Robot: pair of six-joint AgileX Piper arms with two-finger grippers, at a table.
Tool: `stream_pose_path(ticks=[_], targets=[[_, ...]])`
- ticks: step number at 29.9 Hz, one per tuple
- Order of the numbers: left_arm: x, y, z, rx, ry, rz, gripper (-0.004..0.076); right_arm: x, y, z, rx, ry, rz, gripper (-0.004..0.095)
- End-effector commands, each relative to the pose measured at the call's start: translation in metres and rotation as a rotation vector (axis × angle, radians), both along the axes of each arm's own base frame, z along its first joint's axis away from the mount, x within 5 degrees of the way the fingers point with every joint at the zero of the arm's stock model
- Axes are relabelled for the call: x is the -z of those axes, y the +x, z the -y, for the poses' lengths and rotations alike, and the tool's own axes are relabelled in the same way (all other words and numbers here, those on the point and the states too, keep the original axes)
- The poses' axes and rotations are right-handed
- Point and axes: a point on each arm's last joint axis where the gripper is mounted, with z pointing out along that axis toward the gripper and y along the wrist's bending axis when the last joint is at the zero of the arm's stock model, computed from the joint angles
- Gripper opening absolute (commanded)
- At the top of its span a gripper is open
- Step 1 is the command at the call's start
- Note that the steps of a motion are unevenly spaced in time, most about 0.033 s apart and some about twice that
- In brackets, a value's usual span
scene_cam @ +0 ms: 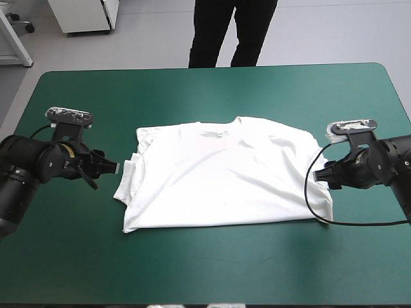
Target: Fold the cloth
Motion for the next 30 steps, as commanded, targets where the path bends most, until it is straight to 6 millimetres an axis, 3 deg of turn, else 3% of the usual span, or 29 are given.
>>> stream_pose_path(ticks=[1, 9, 14, 27, 30], targets=[[0.0, 0.02, -0.012, -0.079, -0.024, 0.016, 0.0413, -0.023, -0.003, 0.002, 0.001, -0.001, 0.097, 0.0644], [0.054, 0.07, -0.006, -0.078, -0.073, -0.173, 0.0428, -0.024, -0.004, 0.002, -0.007, -0.004, 0.092, 0.0644], [0.089, 0.088, -0.001, -0.083, -0.082, -0.289, 0.0459, -0.024, -0.004, 0.002, -0.013, -0.01, 0.093, 0.0644], [0.154, 0.093, 0.003, -0.097, -0.089, -0.468, 0.0458, -0.025, -0.002, 0.004, -0.018, -0.045, 0.111, 0.0644], [0.162, 0.09, 0.004, -0.103, -0.1, -0.498, 0.0401, -0.025, -0.002, 0.004, -0.018, -0.045, 0.111, 0.0644]])
